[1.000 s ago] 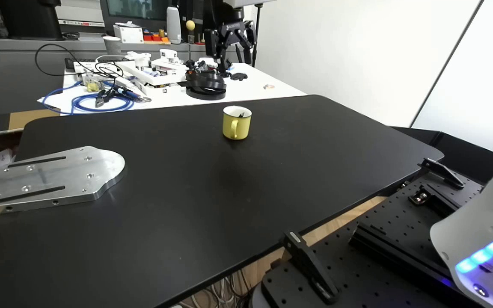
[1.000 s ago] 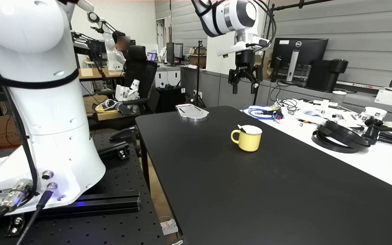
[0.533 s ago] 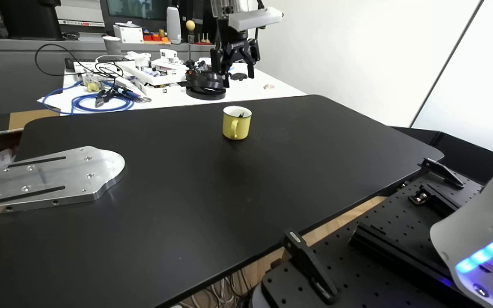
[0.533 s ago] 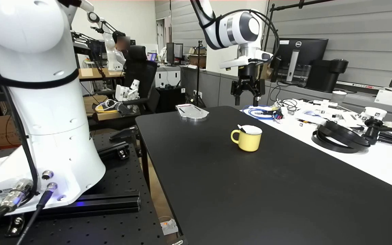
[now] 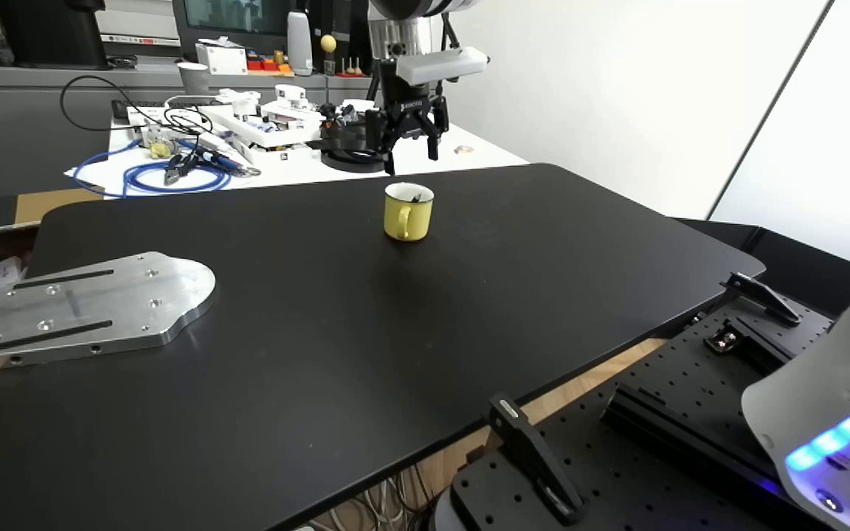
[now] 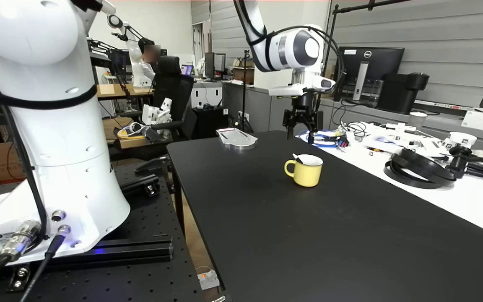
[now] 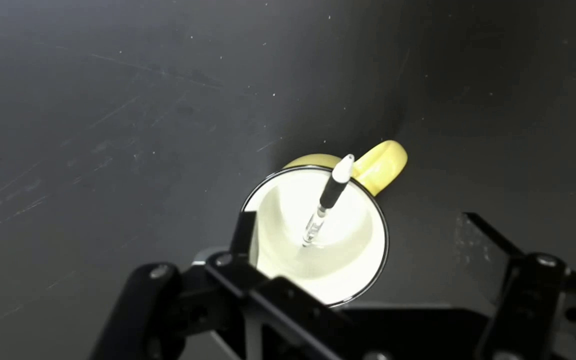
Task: Remove the pen from the yellow mug cup and put it on the table
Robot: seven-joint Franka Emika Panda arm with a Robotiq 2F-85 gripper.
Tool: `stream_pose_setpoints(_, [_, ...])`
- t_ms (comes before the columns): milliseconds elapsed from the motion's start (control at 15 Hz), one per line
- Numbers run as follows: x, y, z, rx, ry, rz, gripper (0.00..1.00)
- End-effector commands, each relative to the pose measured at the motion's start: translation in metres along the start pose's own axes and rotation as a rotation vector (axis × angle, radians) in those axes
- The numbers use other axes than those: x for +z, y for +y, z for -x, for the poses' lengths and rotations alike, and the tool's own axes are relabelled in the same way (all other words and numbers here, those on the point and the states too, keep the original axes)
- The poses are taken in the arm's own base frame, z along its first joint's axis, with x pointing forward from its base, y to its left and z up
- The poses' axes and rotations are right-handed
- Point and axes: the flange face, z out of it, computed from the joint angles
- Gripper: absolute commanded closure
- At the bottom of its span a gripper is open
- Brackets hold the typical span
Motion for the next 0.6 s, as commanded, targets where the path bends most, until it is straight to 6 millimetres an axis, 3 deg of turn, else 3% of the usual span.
stream_pose_setpoints(0, [0.007, 0.006, 0.003, 0.016, -0.004, -0.023, 0.00])
stream_pose_setpoints(533, [0.025, 0.010, 0.010, 0.038, -0.011, -0.042, 0.00])
